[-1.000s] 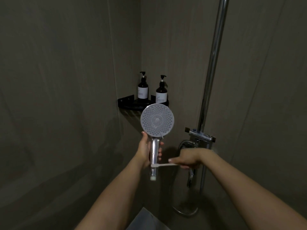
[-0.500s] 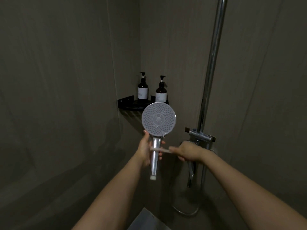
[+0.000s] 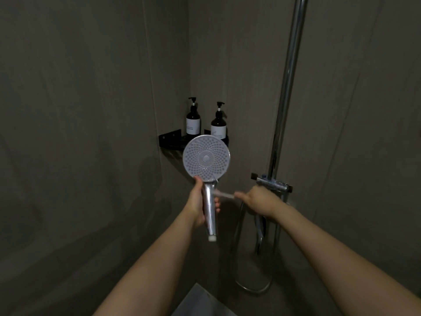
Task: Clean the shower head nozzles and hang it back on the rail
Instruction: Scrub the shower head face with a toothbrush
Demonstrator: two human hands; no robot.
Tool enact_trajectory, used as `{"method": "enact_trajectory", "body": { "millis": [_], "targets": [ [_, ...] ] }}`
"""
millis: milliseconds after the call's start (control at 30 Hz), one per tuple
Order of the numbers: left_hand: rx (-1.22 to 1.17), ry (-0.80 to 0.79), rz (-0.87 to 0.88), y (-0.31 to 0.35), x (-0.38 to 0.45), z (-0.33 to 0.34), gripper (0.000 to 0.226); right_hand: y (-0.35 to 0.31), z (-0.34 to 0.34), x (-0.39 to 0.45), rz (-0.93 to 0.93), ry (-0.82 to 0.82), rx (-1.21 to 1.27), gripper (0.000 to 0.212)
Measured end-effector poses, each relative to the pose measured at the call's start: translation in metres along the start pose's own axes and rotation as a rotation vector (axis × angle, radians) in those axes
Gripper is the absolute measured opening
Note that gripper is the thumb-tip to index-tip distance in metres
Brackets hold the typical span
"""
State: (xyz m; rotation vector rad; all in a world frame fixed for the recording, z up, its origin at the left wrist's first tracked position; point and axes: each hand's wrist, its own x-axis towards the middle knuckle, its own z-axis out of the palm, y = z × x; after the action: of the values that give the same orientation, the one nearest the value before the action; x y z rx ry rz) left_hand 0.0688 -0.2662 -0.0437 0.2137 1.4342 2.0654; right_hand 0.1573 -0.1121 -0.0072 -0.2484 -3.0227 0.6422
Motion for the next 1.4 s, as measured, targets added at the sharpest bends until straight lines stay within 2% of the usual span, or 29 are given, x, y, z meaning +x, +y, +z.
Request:
{"method": "enact_trajectory", "body": {
  "millis": [100, 167, 300, 500, 600, 700, 833, 933, 1100, 1233, 1300, 1400],
  "targets": [
    [-0.005, -0.007, 0.017, 0.002, -0.001, -0.004, 0.073, 0.001, 0.003, -0.011, 0.055, -0.334, -0.184, 0.050],
    [0.019, -0.001, 0.015, 0.004, -0.001, -0.008, 0.074, 0.003, 0.002, -0.016, 0.066, -0.381, -0.214, 0.049],
    [0.032, 0.022, 0.042, 0.009, 0.000, -0.005, 0.075, -0.014, 0.006, -0.018, -0.008, -0.366, -0.146, 0.050],
    [0.053, 0.070, 0.050, 0.010, -0.002, -0.005, 0.073, 0.002, 0.002, -0.019, 0.046, -0.287, -0.271, 0.046],
    [0.020, 0.119, 0.063, 0.009, -0.001, -0.007, 0.073, -0.004, 0.002, -0.021, -0.014, -0.273, -0.232, 0.049],
    [-0.015, 0.129, 0.065, 0.007, 0.000, 0.000, 0.073, -0.023, 0.015, -0.020, -0.120, -0.229, -0.359, 0.053],
    [-0.034, 0.135, 0.074, 0.010, 0.000, 0.002, 0.073, -0.011, 0.002, -0.013, -0.024, -0.091, -0.435, 0.052],
    [-0.040, 0.147, 0.058, 0.013, -0.001, -0.001, 0.072, 0.003, -0.008, -0.018, -0.012, -0.021, -0.570, 0.060],
    [-0.091, 0.186, 0.052, 0.013, 0.000, 0.001, 0.073, -0.021, 0.011, -0.031, -0.174, -0.005, -0.605, 0.063],
    [-0.085, 0.196, 0.051, 0.016, -0.001, -0.001, 0.073, -0.016, 0.004, -0.026, 0.018, 0.156, -0.584, 0.066],
    [-0.080, 0.199, 0.039, 0.018, -0.002, -0.004, 0.073, -0.002, -0.006, -0.030, 0.103, 0.156, -0.536, 0.065],
    [-0.086, 0.208, 0.041, 0.015, -0.004, -0.002, 0.072, -0.011, 0.001, -0.032, -0.047, -0.012, -0.528, 0.067]
  ]
}}
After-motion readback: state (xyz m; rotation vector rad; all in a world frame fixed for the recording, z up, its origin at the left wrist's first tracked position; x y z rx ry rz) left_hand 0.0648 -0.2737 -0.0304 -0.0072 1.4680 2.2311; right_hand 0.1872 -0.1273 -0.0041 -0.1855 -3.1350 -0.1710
